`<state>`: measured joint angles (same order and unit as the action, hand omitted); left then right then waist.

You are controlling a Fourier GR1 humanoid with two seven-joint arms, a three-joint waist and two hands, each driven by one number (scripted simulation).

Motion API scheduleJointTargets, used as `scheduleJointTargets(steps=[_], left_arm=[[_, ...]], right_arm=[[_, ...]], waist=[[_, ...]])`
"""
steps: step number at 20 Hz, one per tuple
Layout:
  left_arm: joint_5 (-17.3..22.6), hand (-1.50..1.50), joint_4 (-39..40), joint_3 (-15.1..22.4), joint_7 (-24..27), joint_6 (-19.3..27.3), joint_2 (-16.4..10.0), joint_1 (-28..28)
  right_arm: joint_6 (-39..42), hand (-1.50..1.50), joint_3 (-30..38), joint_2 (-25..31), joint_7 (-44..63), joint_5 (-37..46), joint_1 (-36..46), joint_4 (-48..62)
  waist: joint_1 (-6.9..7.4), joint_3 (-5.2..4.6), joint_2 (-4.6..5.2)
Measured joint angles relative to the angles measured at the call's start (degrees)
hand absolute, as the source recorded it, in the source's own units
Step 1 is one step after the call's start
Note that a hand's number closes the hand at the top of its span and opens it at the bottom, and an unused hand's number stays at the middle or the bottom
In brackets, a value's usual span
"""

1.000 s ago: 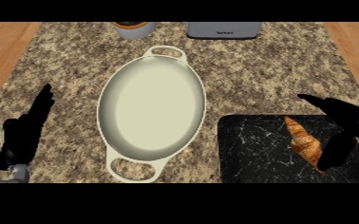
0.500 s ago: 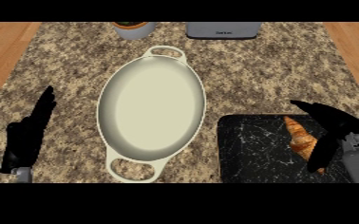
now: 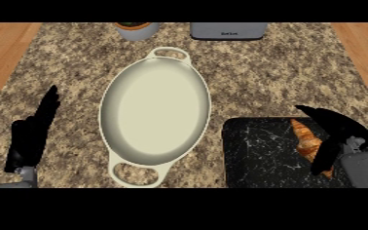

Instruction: Pick the croissant from the tray and place it in the pot

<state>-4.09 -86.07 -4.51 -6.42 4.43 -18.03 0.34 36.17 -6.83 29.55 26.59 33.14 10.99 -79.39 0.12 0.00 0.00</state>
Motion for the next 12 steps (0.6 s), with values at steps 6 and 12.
scheduleJointTargets(steps=[6,12], left_arm=[[-0.36,0.00,0.85,-2.05,0.50,-1.87,-0.23,-0.70],[-1.41,0.00,-3.21,-2.00,-1.67,-2.43,1.07,1.04]], right_arm=[[-0.88,1.50,-0.70,-1.08,-4.54,4.49,0.55,3.42],[-2.74,1.50,0.02,-0.73,-11.13,7.52,0.44,4.62]], waist=[[0.01,-0.22,-0.13],[0.12,-0.32,-0.32]])
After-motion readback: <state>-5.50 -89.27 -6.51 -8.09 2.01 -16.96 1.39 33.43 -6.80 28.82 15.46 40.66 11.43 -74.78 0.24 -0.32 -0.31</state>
